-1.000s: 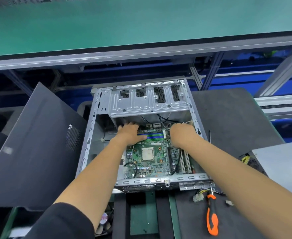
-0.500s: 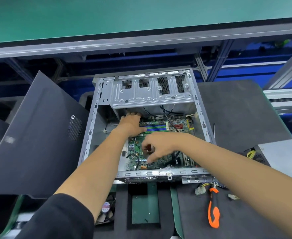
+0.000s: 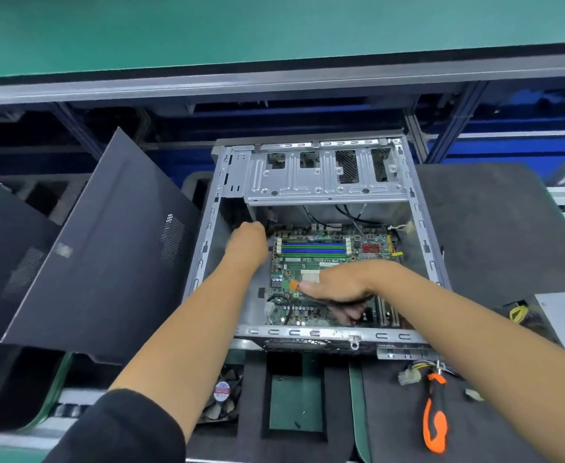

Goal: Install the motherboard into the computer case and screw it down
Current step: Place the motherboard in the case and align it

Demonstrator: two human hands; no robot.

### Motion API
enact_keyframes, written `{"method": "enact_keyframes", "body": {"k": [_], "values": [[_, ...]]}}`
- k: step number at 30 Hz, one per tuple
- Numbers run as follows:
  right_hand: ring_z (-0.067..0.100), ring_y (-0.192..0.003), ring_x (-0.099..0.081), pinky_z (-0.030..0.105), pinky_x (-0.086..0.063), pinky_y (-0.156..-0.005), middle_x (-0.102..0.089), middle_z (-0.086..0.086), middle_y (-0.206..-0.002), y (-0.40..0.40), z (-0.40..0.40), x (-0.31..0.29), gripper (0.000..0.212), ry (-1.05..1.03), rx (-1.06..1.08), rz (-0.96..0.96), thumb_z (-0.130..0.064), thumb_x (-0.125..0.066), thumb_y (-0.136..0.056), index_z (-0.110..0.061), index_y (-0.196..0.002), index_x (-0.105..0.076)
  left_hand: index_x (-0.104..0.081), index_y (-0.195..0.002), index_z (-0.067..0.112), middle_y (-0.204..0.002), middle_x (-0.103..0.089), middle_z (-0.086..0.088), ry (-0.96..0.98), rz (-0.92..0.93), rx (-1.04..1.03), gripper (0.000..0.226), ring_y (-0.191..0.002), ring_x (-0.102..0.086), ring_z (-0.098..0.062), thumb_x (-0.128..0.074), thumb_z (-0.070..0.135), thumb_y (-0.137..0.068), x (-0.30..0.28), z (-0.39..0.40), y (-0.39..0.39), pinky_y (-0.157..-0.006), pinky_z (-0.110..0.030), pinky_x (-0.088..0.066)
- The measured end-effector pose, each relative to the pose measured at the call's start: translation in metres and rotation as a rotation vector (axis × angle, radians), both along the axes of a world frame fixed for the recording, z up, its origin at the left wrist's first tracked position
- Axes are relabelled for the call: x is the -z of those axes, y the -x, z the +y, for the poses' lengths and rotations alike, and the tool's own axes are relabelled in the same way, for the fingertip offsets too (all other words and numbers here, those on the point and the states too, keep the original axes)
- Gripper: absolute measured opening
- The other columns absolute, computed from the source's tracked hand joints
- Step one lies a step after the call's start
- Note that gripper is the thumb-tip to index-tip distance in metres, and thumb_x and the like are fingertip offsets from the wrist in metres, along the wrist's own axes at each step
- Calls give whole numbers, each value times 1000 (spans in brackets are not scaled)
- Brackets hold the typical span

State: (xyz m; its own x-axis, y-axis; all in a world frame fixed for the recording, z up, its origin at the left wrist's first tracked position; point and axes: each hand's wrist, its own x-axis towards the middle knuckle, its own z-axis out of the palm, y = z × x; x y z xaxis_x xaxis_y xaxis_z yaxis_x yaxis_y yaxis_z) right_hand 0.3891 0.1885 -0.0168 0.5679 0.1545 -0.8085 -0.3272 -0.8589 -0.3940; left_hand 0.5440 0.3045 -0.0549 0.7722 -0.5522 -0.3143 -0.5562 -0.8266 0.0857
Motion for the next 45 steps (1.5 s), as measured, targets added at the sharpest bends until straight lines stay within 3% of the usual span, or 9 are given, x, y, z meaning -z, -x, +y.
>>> {"method": "enact_keyframes", "body": {"k": [4,6,17,23,29,31,35,39,45], "values": [[11,-38,-52,21,-47,-45,-54,1,-64,4,-10,1,33,360,-155,117,-32,-55,-95,-8,-72,-55,-54,-92,3,-104,-62,-19,68,112,-154,10,-91,-61,-36,-48,-3,-86,9,0,-5,-67,-36,-48],[15,-56,-53,27,-47,-54,-50,1,-72,5,-14,3,15,479,-253,94,-16,-58,-90,-8,-78,-52,-59,-97,2,-102,-64,-19,133,66,-207,14,-89,-62,-36,-51,-2,-87,11,0,-10,-67,-37,-50],[17,-55,-50,24,-43,-51,-54,1,-64,-6,-16,15,25,240,19,-90,-24,-70,-85,-8,-74,-55,-61,-112,3,-115,-63,-11,-170,242,-145,44,-104,-62,-30,-76,27,-78,-4,3,-19,-82,-34,-50],[21,-62,-55,29,-48,-61,-64,8,-76,-8,-16,14,28,217,51,-99,-30,-63,-90,-2,-87,-62,-56,-72,5,-54,-62,-3,-365,422,-125,27,-34,-53,-14,-60,22,-92,-3,7,-17,-37,-20,-41],[22,-64,-54,30,-46,-62,-62,8,-78,-9,-17,16,29,220,50,-112,-32,-60,-92,-8,-77,-53,-59,-102,-4,-97,-63,-16,-97,291,-14,29,-79,-58,-28,-44,20,-96,-1,-1,-12,-74,-34,-51],[21,-63,-53,29,-45,-60,-62,8,-76,-9,-16,15,30,209,54,-119,-33,-59,-93,-6,-81,-57,-62,-103,-7,-79,-61,-12,-70,345,35,39,-68,-55,-23,-44,27,-98,0,-3,-14,-67,-31,-45],[19,-62,-54,27,-44,-56,-62,6,-74,-8,-17,13,34,202,49,-133,-35,-56,-95,-2,-90,-63,-60,-55,10,-61,-59,-2,-238,413,112,42,-55,-51,-13,-61,36,-89,1,-3,-20,-64,-28,-40],[16,-58,-48,25,-38,-52,-58,5,-75,-9,-17,14,31,206,34,-156,-33,-55,-95,-4,-87,-62,-53,-64,11,-52,-52,-1,-176,489,-17,18,-46,-44,-16,-63,13,-78,0,1,-26,-51,-22,-34],[19,-61,-38,28,-35,-55,-40,1,-68,-10,-16,16,26,246,34,-300,-26,-51,-95,-11,-74,-46,-38,-59,17,-48,-46,0,412,776,-363,14,-44,-37,-15,-41,12,-72,-18,-4,-20,-45,-22,-28]]}}
